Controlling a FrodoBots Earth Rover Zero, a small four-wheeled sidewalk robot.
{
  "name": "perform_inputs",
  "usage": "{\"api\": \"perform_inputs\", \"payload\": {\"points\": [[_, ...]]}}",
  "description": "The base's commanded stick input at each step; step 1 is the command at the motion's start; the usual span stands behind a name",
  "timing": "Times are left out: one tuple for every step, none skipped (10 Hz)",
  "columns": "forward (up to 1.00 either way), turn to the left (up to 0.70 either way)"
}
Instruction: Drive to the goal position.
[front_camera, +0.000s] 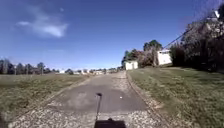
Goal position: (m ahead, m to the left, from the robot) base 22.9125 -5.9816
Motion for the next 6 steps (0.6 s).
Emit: {"api": "perform_inputs", "payload": {"points": [[0.5,0.0],[0.5,0.0],[0.5,0.0],[0.5,0.0],[0.5,0.0],[0.5,0.0]]}}
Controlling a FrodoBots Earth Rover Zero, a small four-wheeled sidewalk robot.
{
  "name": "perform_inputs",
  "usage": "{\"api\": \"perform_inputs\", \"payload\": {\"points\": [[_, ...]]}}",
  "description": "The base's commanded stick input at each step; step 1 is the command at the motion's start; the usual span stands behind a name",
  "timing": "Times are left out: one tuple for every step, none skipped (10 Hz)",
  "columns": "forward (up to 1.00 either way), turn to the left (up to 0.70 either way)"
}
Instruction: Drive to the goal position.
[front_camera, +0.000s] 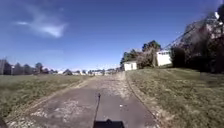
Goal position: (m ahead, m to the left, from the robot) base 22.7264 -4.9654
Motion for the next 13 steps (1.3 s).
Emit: {"api": "perform_inputs", "payload": {"points": [[0.5,0.0],[0.5,0.0],[0.5,0.0],[0.5,0.0],[0.5,0.0],[0.5,0.0],[0.5,0.0],[0.5,0.0],[0.5,0.0],[0.5,0.0],[0.5,0.0],[0.5,0.0],[0.5,0.0]]}}
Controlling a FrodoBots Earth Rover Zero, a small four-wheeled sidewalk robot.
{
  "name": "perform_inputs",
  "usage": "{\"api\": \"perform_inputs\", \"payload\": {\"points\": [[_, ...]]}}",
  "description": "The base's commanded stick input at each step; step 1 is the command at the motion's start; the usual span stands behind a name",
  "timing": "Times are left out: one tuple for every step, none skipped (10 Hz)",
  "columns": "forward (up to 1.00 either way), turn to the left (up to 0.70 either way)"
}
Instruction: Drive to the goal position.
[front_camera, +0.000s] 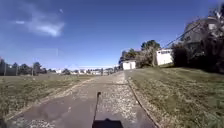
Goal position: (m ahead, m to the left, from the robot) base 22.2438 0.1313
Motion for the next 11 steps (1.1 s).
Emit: {"api": "perform_inputs", "payload": {"points": [[0.5,0.0],[0.5,0.0],[0.5,0.0],[0.5,0.0],[0.5,0.0],[0.5,0.0],[0.5,0.0],[0.5,0.0],[0.5,0.0],[0.5,0.0],[0.5,0.0]]}}
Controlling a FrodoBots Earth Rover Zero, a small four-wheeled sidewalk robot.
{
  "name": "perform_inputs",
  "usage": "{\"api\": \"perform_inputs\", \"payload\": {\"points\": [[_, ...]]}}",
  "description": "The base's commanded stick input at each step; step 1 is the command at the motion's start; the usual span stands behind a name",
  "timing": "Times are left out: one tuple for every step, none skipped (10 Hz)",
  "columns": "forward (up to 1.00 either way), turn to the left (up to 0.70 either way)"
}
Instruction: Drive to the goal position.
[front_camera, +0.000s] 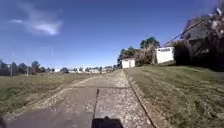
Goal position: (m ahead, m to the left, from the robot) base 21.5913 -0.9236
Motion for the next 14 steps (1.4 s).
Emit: {"api": "perform_inputs", "payload": {"points": [[0.5,0.0],[0.5,0.0],[0.5,0.0],[0.5,0.0],[0.5,0.0],[0.5,0.0],[0.5,0.0],[0.5,0.0],[0.5,0.0],[0.5,0.0],[0.5,0.0],[0.5,0.0],[0.5,0.0],[0.5,0.0]]}}
